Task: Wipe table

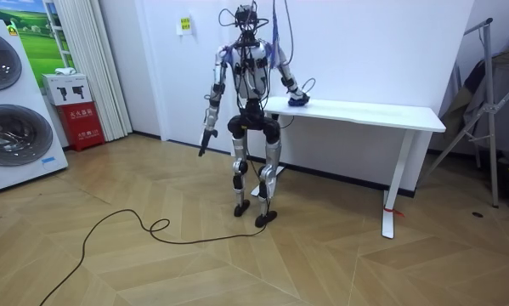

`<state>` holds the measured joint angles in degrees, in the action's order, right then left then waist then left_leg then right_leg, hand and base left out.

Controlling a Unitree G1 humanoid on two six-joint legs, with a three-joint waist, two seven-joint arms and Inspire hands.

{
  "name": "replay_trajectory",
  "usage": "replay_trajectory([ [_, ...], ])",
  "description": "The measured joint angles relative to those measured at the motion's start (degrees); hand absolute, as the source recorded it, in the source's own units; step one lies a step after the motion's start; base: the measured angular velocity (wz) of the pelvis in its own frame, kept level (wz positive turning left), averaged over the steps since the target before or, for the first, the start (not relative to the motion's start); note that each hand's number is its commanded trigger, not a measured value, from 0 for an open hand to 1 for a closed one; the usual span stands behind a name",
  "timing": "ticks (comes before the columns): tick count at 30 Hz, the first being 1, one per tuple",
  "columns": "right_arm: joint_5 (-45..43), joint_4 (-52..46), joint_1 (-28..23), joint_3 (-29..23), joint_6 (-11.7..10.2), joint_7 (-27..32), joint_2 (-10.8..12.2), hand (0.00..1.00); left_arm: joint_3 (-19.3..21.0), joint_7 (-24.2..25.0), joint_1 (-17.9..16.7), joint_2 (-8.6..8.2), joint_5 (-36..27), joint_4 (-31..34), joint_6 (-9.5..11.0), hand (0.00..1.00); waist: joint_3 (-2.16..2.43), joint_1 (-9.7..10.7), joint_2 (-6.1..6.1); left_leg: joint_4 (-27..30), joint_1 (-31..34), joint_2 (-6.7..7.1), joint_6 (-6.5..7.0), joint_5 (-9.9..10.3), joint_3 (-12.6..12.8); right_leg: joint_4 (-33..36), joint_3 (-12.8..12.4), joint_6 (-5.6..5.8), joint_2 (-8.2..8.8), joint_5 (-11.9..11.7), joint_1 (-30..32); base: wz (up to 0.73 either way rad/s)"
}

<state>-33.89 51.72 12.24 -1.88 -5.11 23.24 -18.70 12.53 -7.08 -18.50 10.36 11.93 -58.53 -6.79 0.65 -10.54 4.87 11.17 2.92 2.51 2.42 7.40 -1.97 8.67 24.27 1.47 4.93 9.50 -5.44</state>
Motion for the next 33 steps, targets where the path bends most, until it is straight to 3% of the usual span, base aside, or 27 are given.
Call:
replay_trajectory([
  [2,0.29,1.54,-2.32,-2.52,-0.48,1.27,-0.27,1.00,1.01,-0.09,0.09,0.10,0.14,0.25,0.74,0.00,0.32,0.87,-0.15,-0.36,-1.52,0.24,0.30,0.19,0.25,-0.04,-0.20,0.22,0.24,0.12,-1.29,-0.02],
  [5,0.67,2.42,-5.89,-4.95,-0.56,2.67,-1.22,1.00,0.94,-0.13,0.69,0.67,0.08,1.44,1.24,0.00,0.37,2.14,-0.35,-0.30,-2.70,0.34,0.66,0.77,0.10,0.03,-0.17,0.35,0.38,0.09,-2.94,-0.04],
  [8,2.04,2.51,-6.02,-4.88,-0.39,3.46,-1.38,1.00,-0.17,-0.18,2.01,0.67,-0.44,1.86,1.32,0.00,0.45,2.44,-0.75,0.63,-2.29,0.38,0.70,1.21,0.41,0.04,-0.74,0.59,0.40,0.01,-2.73,-0.14],
  [10,2.35,1.55,-5.55,-3.53,0.88,3.48,-1.25,1.00,-2.13,-0.31,3.12,0.68,-1.76,2.54,1.38,0.00,0.44,2.28,-0.95,0.67,-2.16,0.27,0.60,1.24,0.82,0.09,-0.88,0.60,0.40,0.01,-2.50,-0.17],
  [13,1.84,0.79,-1.02,-0.71,5.98,2.75,0.02,1.00,-4.37,-0.82,4.75,-0.38,-1.64,1.85,1.15,0.00,0.32,-0.25,-1.81,0.66,-1.88,-0.87,0.18,1.25,3.71,0.93,-3.32,0.12,-0.10,-0.28,-0.92,-0.55],
  [15,-0.14,-2.53,4.09,5.32,11.23,-0.30,1.97,1.00,-5.83,-0.82,5.24,-0.80,-1.75,0.87,0.81,0.00,0.06,-1.44,-2.03,0.50,-1.00,-1.82,-0.42,0.85,5.48,1.56,-4.48,-0.75,-0.70,-0.81,1.20,-0.54],
  [16,-0.87,-3.38,5.51,7.52,11.77,-1.03,2.53,1.00,-6.17,-0.82,5.45,-0.77,-1.93,0.64,0.80,0.00,0.03,-2.18,-2.03,0.44,-0.74,-1.89,-0.54,0.78,6.25,1.71,-5.10,-0.95,-0.92,-0.94,1.87,-0.49],
  [17,-2.58,-4.11,9.74,12.53,12.36,-2.56,3.35,1.00,-6.68,-0.80,6.31,-0.74,-2.36,0.02,0.54,0.00,-0.56,-3.70,-1.94,0.38,-0.53,-2.59,-0.83,0.61,7.17,1.92,-5.75,-1.38,-1.37,-1.19,2.75,-0.32],
  [18,-3.99,-5.20,13.16,16.33,12.30,-3.99,4.34,1.00,-7.09,-0.74,7.51,-0.67,-2.54,-0.73,0.49,0.00,-1.35,-4.63,-1.78,0.43,-0.24,-2.92,-1.14,0.41,7.06,1.88,-5.70,-1.86,-1.60,-1.11,3.56,-0.15],
  [20,-6.47,-5.71,17.68,18.84,10.42,-5.66,5.38,1.00,-7.22,-0.35,8.79,-0.78,-2.24,-1.15,0.38,0.00,-2.08,-6.40,-1.52,0.54,1.15,-2.86,-1.58,0.01,6.50,1.46,-5.33,-2.37,-1.82,-0.84,4.72,0.22],
  [22,-6.89,-5.67,19.80,18.54,9.01,-6.42,5.36,1.00,-7.13,-0.01,8.11,-0.56,-2.24,-1.11,0.53,0.00,-1.96,-8.82,-1.15,0.15,2.08,-2.73,-1.47,-0.71,5.32,0.72,-4.82,-2.41,-1.93,-0.70,5.17,0.42],
  [25,-7.05,-4.12,19.62,18.42,8.54,-6.51,4.69,1.00,-6.55,0.19,4.34,-0.15,-2.85,-1.09,-0.68,0.00,-1.80,-9.05,-0.86,-0.32,1.97,-2.09,-1.40,-1.15,3.20,0.20,-2.31,-1.94,-1.09,-0.44,3.82,0.50],
  [26,-6.58,-2.32,17.98,18.33,8.11,-6.43,3.74,1.00,-5.93,0.22,3.05,-0.11,-3.05,-1.28,-0.83,0.00,-1.79,-8.92,-0.70,-0.31,1.78,-1.84,-1.39,-1.15,2.53,0.06,-2.06,-1.89,-0.97,-0.42,3.22,0.46],
  [28,-3.77,-1.17,13.49,14.16,4.57,-4.73,3.08,1.00,-5.67,0.23,1.57,0.00,-2.85,-1.29,-0.81,0.00,-1.77,-7.76,-0.60,-0.36,1.30,-1.42,-1.36,-1.14,1.65,0.00,-2.28,-1.70,-0.75,-0.32,2.20,0.43],
  [30,-3.50,-0.90,8.65,9.57,1.36,-2.63,2.54,1.00,-3.85,0.25,0.59,0.08,-2.75,-1.88,-0.16,0.00,-1.63,-5.44,-0.38,-0.41,0.13,-1.05,-1.35,-1.13,1.84,0.04,-2.07,-1.25,-0.29,-0.05,0.89,0.19],
  [31,-3.34,-0.83,7.41,8.38,0.86,-2.02,2.34,1.00,-3.13,0.25,0.64,0.09,-2.78,-1.90,-0.14,0.00,-1.60,-4.88,-0.29,-0.45,-0.21,-0.89,-1.34,-1.12,1.86,0.02,-2.13,-1.03,-0.14,0.08,0.51,0.14],
  [33,-2.98,-0.62,2.50,2.85,-1.30,-0.26,1.96,1.00,-1.02,0.24,0.26,0.17,-2.87,-1.88,0.94,0.00,-1.14,-1.79,-0.55,-0.57,-1.22,-0.69,-0.52,-0.44,2.66,0.02,-2.14,-0.39,0.00,0.47,-0.74,0.04],
])
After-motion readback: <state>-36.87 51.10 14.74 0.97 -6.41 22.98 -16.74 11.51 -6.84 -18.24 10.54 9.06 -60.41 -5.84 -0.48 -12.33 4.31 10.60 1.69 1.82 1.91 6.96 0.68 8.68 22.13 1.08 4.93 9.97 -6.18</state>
